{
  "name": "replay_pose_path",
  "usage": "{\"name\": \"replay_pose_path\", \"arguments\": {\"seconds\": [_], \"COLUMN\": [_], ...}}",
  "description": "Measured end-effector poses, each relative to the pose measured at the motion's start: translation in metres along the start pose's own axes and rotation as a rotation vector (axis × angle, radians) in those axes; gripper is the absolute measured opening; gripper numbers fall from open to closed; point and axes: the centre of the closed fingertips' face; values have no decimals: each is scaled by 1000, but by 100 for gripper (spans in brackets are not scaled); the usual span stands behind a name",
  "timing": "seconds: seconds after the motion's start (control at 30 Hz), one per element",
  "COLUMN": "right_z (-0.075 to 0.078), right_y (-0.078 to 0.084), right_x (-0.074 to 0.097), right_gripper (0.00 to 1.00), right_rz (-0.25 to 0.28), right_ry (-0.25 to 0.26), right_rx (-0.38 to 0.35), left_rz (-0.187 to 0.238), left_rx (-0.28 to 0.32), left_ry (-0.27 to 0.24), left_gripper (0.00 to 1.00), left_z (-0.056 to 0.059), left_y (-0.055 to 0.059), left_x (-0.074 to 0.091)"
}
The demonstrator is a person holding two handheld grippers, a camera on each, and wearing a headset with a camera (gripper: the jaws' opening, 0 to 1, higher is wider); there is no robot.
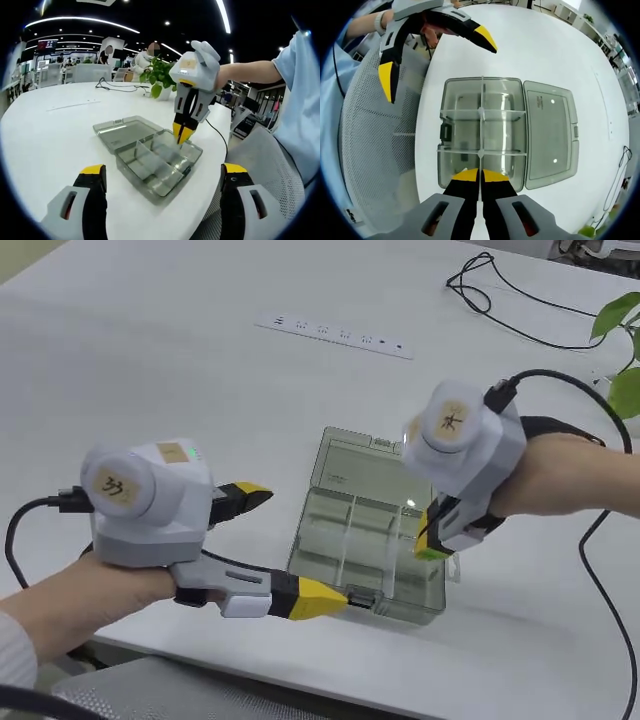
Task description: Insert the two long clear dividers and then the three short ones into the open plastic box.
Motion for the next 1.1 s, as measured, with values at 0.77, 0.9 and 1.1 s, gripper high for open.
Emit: {"name": "replay_pose_path", "arguments": {"seconds": [0.77, 0.9, 1.1], "right_z": [2, 3, 3], "right_y": [8, 9, 9], "right_x": [-15, -16, -16], "right_gripper": [2, 2, 3], "right_rz": [-1, -2, 30], "right_ry": [24, 24, 13], "right_rx": [-17, -6, 25], "left_rz": [12, 13, 14], "left_rx": [-8, -9, -9], "left_ry": [7, 4, 2], "left_gripper": [95, 94, 94], "left_z": [1, -2, -2], "left_y": [-7, -9, -10], "left_x": [-6, -6, -6]}}
Point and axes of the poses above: the centre of the closed fingertips' face, and the gripper's own axes: x roughly backward along the fingers, z roughly to its right, y roughly out of its underside, and after that the axes turned 13 degrees about z, right-handed
